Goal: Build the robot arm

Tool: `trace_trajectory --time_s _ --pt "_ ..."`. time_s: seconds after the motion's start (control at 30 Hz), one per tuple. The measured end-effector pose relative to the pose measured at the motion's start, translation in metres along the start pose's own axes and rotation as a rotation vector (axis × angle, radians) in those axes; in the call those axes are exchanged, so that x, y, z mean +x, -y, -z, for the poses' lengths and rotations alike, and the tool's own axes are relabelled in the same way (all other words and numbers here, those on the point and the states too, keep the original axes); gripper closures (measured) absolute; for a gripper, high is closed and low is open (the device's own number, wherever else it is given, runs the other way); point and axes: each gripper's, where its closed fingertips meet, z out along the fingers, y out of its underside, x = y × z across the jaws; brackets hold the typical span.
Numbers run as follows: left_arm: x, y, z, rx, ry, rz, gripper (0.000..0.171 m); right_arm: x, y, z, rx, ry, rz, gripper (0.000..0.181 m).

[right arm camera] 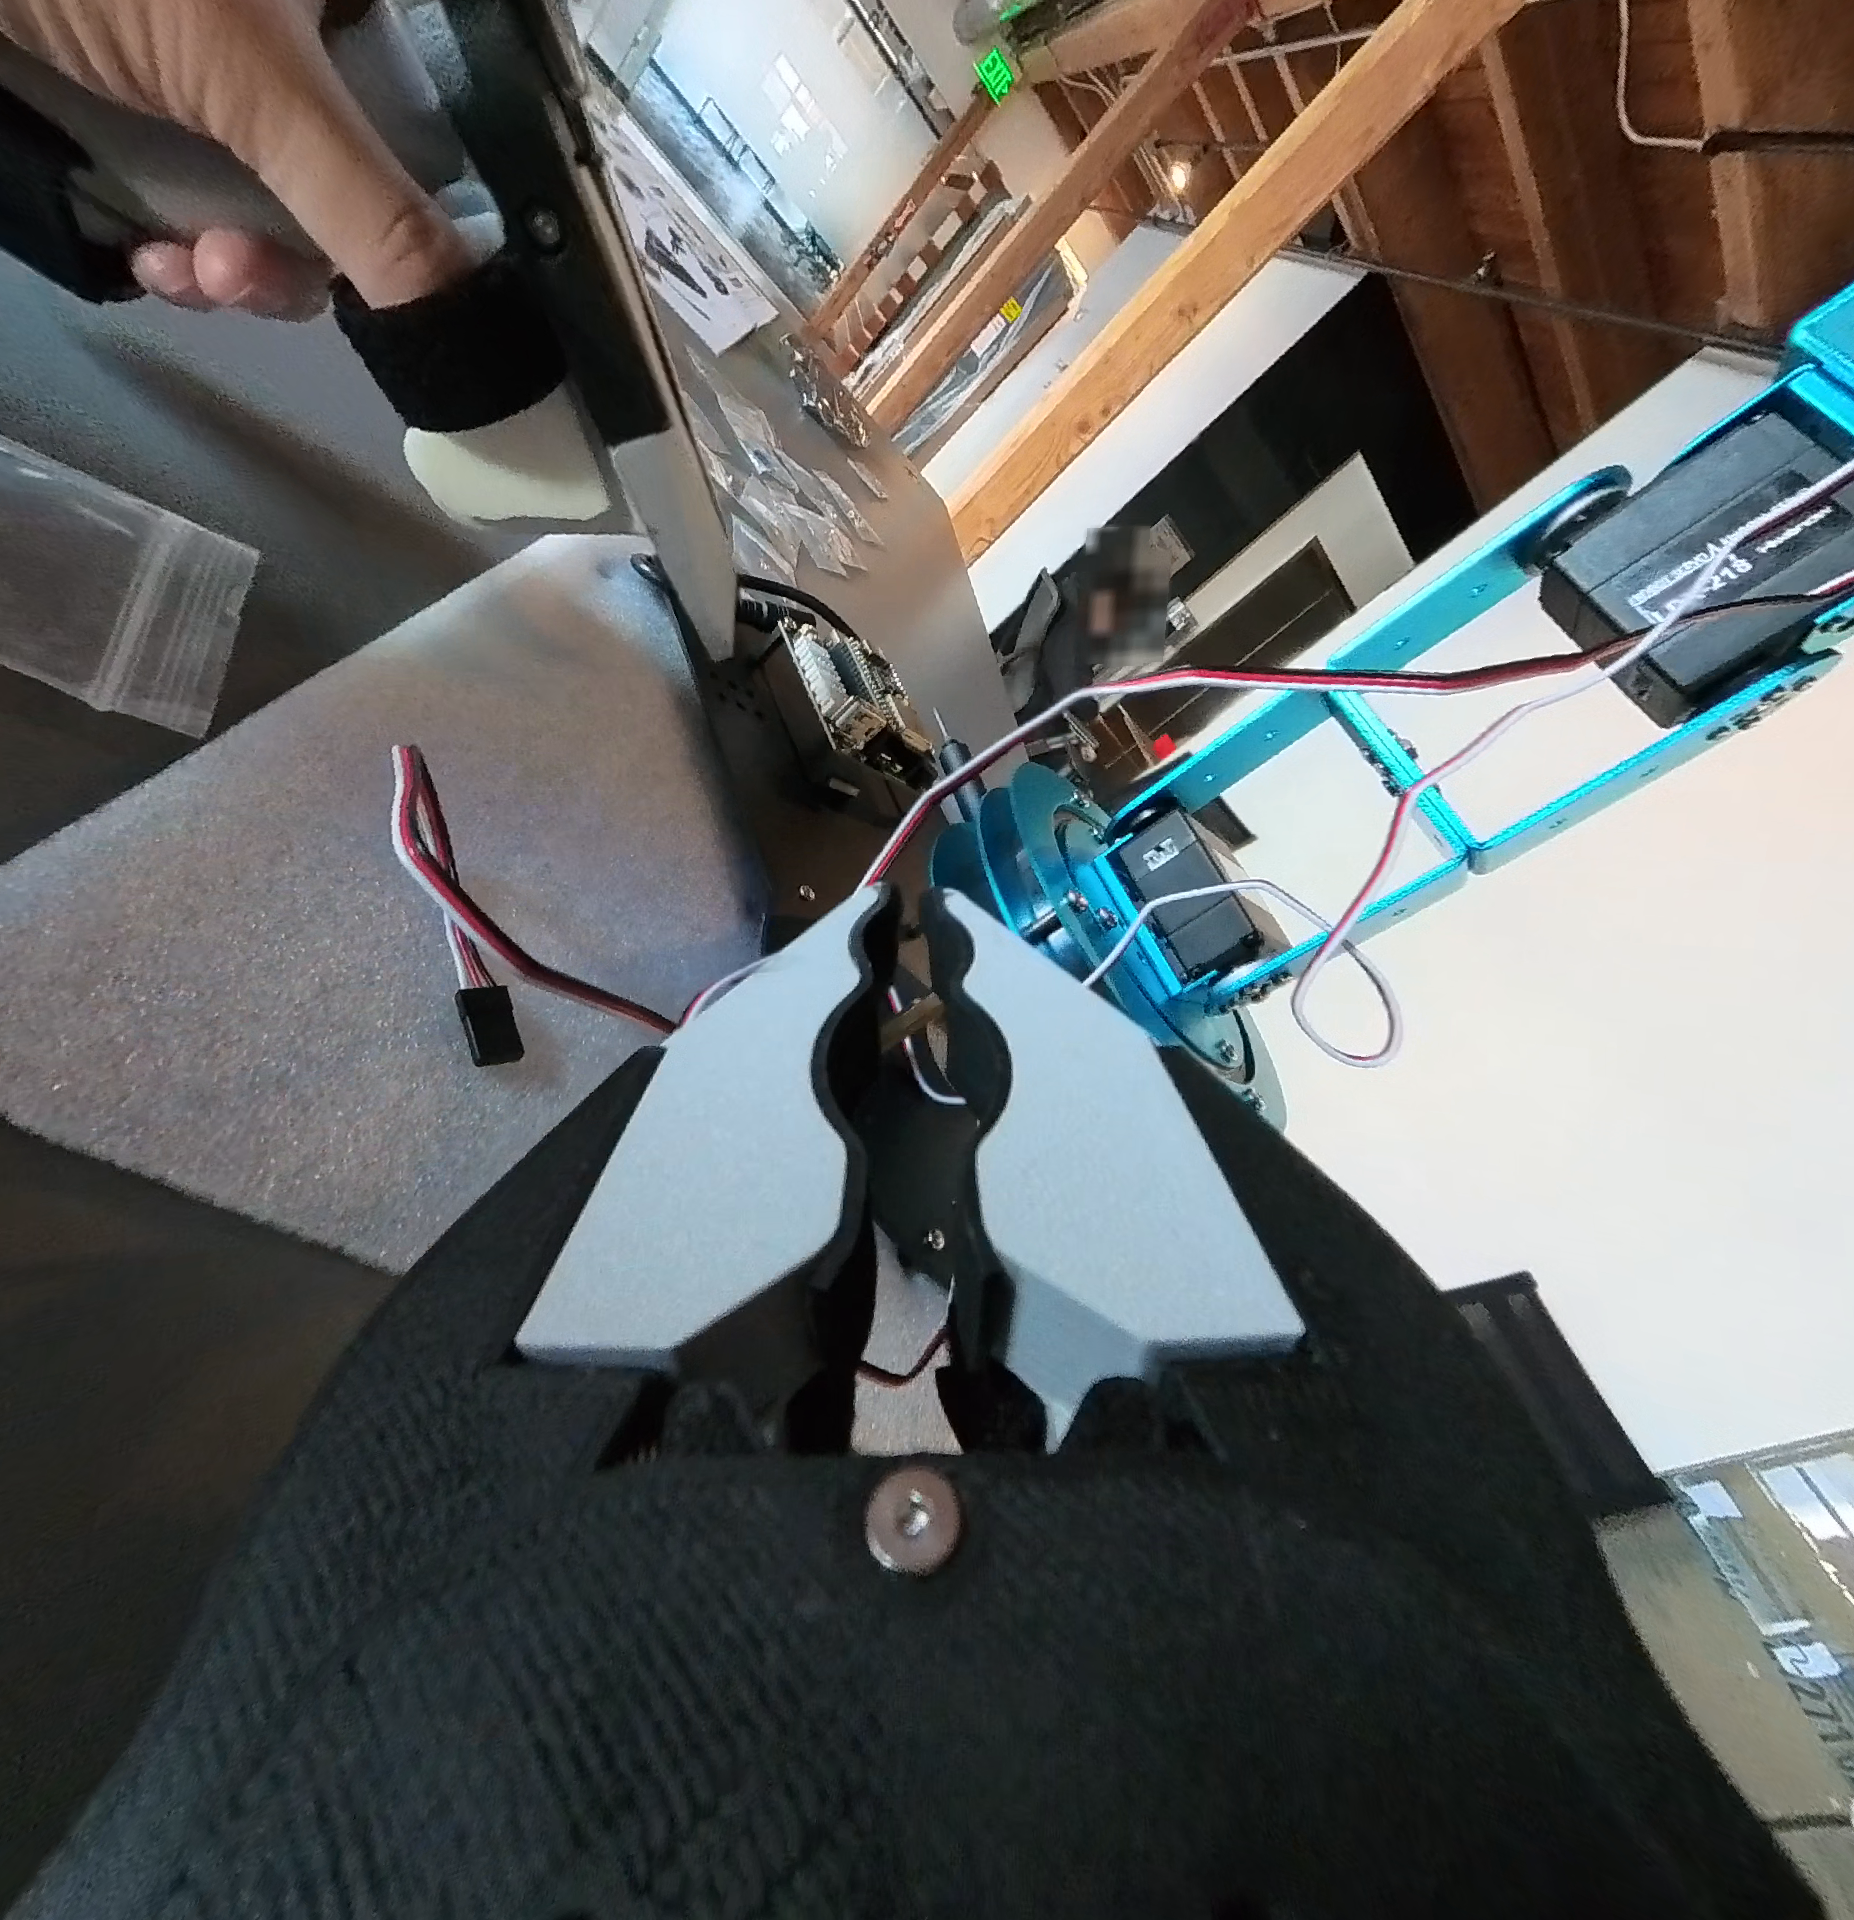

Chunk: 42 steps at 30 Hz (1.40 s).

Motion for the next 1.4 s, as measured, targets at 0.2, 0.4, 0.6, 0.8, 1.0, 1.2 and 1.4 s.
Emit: trace_trajectory --time_s 0.2,0.4,0.6,0.8,1.0,1.2,1.4 --pt "0.017 0.007 0.012 0.022 -0.006 0.049 0.155 0.002 0.015 0.01 0.085 0.041 -0.048 0.178" --pt "0.025 0.005 0.047 0.022 0.035 0.099 0.155 0.029 0.014 0.032 0.156 0.095 -0.098 0.178" --pt "0.043 0.013 0.077 0.101 0.113 0.218 0.149 0.087 -0.032 0.031 0.209 0.127 -0.218 0.176" --pt "0.052 0.03 0.104 0.288 0.463 0.314 0.141 0.135 -0.113 0.009 0.229 0.347 -0.236 0.175" --pt "0.084 0.029 0.136 0.526 0.855 0.475 0.141 0.163 -0.174 -0.06 0.14 0.712 -0.451 0.165" --pt "0.112 0.03 0.141 0.474 1.065 0.539 0.141 0.124 -0.122 -0.179 -0.121 1.067 -0.684 0.149" --pt "0.124 0.045 0.138 0.47 1.164 0.526 0.142 0.057 -0.072 -0.226 -0.281 1.2 -0.535 0.141"
